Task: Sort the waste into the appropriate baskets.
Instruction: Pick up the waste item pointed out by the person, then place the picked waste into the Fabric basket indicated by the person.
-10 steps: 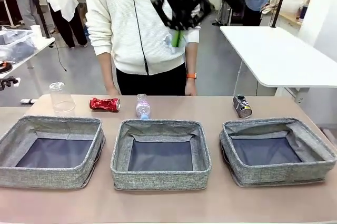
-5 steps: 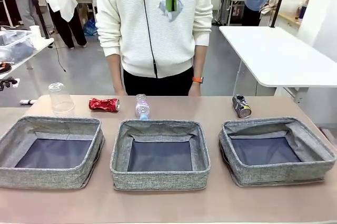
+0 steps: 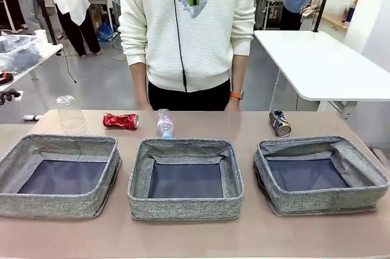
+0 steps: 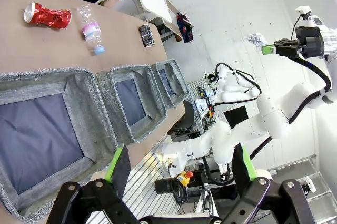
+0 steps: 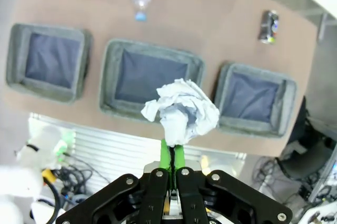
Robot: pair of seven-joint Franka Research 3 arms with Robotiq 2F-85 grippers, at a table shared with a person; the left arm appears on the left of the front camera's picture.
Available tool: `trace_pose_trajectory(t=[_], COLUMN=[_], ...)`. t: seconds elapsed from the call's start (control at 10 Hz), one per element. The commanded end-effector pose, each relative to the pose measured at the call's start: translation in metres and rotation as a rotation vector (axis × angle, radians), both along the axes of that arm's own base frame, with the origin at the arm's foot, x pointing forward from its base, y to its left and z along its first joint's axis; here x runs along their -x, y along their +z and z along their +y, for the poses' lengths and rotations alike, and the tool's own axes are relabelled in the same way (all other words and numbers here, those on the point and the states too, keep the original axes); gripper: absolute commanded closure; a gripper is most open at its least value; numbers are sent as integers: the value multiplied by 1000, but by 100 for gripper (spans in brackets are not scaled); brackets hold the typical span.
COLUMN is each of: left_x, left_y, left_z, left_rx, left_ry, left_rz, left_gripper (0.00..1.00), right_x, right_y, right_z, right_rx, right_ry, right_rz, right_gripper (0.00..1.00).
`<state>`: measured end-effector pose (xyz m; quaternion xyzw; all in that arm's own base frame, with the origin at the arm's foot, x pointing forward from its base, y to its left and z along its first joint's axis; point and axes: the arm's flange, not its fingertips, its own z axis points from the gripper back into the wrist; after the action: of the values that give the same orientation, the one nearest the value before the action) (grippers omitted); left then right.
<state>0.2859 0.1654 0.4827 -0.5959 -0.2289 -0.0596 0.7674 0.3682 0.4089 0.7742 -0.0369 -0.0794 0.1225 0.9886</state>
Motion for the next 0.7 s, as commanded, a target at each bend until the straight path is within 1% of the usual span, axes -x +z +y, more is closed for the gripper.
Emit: trace_pose_trajectory(t=[0.0,0.6], left_x=[0,0], left_y=[2,2], left_z=[-1,-1], left_rx=[11,11], left_ry=[-4,-4], left_rz=[-26,-26], left_gripper=[0,0], right_x=[4,4], right_y=[0,0], right_z=[-5,-5], right_rx=[-1,-1], right_ry=[2,2], right_rz=[7,7], right_gripper=[99,99])
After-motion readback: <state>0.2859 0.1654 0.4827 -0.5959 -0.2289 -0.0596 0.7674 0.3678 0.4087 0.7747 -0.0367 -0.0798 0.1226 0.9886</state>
